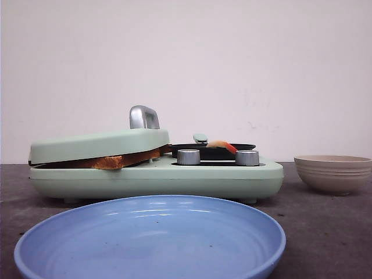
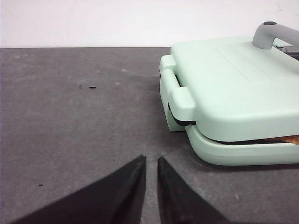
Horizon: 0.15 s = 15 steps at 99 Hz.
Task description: Make breakfast with bread and shrimp
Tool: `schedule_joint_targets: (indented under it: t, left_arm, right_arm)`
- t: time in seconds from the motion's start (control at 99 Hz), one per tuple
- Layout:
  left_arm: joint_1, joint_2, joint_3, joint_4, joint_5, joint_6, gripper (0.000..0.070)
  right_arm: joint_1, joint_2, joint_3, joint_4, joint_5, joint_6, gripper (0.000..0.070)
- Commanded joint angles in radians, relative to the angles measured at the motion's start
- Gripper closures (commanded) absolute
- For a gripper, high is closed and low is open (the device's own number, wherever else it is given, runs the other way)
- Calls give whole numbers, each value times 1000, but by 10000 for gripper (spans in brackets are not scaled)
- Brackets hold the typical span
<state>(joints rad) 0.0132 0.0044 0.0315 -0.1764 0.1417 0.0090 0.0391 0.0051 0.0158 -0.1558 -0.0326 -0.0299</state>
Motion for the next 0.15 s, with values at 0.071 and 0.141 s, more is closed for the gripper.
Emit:
schedule_joint_targets:
  t: [0.071,0.141]
  left_arm:
    - [2,-1,-18,-3,5,6,700]
    - [2,-1,-18,-3,5,6,700]
  right_arm:
    - [3,-2,-3,10,1,-3,694]
    - [3,-2,-3,10,1,-3,694]
